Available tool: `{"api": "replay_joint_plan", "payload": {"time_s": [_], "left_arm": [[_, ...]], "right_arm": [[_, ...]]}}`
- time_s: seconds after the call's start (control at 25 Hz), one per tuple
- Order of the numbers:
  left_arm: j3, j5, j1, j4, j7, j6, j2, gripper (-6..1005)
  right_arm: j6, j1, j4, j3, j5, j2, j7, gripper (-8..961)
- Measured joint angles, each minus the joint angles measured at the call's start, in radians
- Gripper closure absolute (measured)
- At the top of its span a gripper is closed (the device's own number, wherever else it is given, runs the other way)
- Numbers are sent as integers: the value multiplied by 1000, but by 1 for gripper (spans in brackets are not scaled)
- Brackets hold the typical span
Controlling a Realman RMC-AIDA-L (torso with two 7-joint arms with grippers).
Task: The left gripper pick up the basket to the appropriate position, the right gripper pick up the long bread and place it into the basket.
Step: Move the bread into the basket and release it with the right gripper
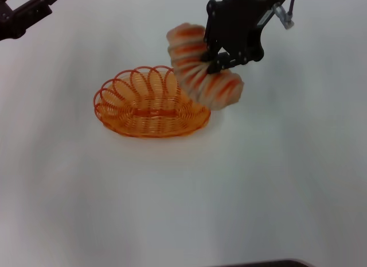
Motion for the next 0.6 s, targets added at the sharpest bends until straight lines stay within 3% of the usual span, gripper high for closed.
{"api": "replay_joint_plan", "payload": {"time_s": [0.36,0.6], "left_arm": [[0,-9,-2,-30,3,-9,-2,89],[0,-10,-3,-48,4,-11,-3,89]], "right_arm": [[13,-42,5,-16,-6,11,-295,834],[107,-72,16,-45,-6,13,-456,834]]}}
